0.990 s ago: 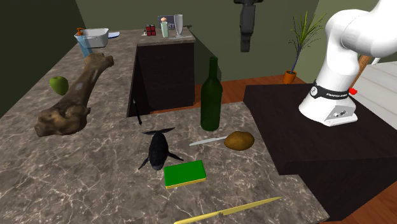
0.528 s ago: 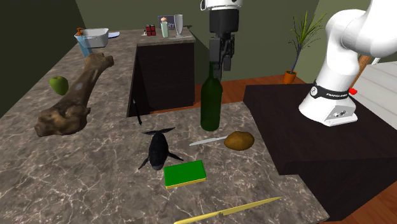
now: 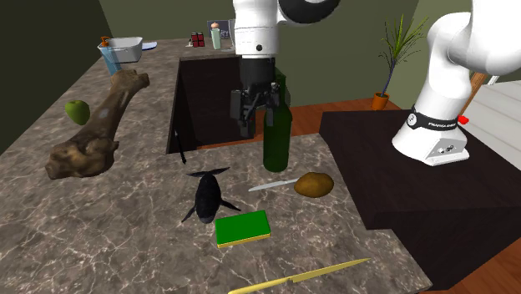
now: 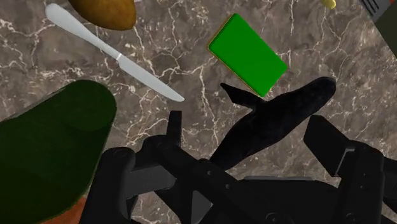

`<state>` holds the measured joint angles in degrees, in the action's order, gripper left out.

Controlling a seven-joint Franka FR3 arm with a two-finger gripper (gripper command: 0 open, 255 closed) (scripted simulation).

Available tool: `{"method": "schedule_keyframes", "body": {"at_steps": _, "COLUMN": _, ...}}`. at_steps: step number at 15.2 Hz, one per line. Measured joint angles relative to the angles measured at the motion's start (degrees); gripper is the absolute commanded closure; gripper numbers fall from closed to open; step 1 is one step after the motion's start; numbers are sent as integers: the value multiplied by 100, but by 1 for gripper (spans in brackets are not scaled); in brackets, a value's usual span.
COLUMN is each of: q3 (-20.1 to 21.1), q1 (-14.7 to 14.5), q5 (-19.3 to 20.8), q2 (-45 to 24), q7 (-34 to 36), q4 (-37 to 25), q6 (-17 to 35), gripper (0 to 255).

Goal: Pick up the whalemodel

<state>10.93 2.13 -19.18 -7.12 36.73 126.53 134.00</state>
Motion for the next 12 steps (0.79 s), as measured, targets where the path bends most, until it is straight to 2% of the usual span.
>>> {"method": "schedule_keyframes", "body": {"at_steps": 5, "q3": -80, "q1": -56, "q5": -124, "q2": -1043, "q7": 654, "q4": -671, "q6": 447, "gripper": 0}}
{"method": "schedule_keyframes", "body": {"at_steps": 12, "q3": -268, "q1": -151, "q5": -342, "q2": -2592, "q7": 1500, "q4": -1957, "q6": 831, "gripper": 0}}
